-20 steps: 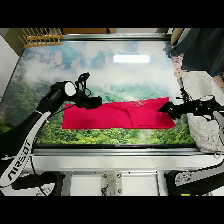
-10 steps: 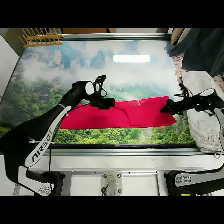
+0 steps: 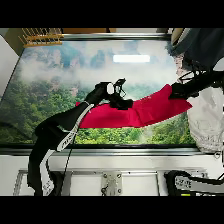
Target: Fold the clothes and pants, and hang the long-sleeved shirts on hangers.
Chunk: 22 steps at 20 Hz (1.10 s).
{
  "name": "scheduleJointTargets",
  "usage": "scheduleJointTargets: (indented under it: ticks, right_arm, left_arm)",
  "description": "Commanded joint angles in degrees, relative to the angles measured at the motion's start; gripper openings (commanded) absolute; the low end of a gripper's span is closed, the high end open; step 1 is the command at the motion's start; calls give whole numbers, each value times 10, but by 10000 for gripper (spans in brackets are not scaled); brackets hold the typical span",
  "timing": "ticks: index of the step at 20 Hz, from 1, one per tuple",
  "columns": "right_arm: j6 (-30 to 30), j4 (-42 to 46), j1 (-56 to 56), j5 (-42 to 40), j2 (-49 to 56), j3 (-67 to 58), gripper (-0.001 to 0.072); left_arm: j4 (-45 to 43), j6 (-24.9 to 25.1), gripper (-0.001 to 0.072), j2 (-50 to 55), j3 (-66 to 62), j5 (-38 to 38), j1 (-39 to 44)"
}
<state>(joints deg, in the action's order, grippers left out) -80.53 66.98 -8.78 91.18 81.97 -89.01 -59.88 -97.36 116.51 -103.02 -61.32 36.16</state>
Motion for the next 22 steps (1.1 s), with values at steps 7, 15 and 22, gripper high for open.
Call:
scheduleJointTargets:
  ticks: [7,15,22]
  right_arm:
    - [-65,25,105,34,-6,-106,12]
    - [-92,24,164,31,-6,-120,11]
    - [-140,22,258,-30,2,-120,12]
  left_arm:
    - [10,1,8,49,-50,-23,23]
    - [8,2,8,2,-50,-31,-35]
    - [-82,3,8,-70,-50,-72,-140]
